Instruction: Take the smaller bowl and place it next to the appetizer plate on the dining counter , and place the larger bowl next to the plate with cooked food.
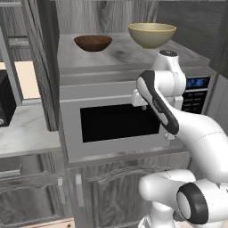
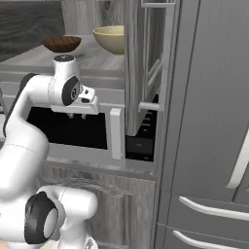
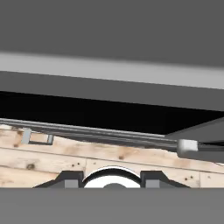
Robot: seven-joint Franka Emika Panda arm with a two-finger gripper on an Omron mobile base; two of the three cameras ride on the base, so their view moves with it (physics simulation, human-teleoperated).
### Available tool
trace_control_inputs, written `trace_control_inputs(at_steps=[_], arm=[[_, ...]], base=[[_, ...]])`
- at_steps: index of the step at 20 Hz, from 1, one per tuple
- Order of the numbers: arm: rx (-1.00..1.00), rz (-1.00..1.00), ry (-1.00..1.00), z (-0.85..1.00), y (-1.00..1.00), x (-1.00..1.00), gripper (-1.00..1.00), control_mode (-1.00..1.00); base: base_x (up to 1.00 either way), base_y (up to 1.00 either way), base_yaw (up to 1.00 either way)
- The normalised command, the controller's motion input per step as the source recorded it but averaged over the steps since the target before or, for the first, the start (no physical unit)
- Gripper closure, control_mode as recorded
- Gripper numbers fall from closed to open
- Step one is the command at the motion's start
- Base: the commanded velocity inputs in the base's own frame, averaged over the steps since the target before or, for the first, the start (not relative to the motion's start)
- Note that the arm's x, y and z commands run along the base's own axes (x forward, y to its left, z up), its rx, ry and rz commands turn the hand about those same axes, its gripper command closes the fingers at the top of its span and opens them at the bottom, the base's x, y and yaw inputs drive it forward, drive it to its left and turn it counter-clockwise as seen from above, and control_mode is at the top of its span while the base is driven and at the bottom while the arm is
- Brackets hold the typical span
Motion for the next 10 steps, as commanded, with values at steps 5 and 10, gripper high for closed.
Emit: trace_control_inputs(at_steps=[5,10], arm=[[0.01,0.0,-0.01,0.0,-0.12,-0.14,-1.0,-1.0],[0.0,-0.04,-0.18,0.17,-0.06,-0.31,-1.0,-1.0]], base=[[0.0,0.0,0.0],[0.0,0.0,0.0]])
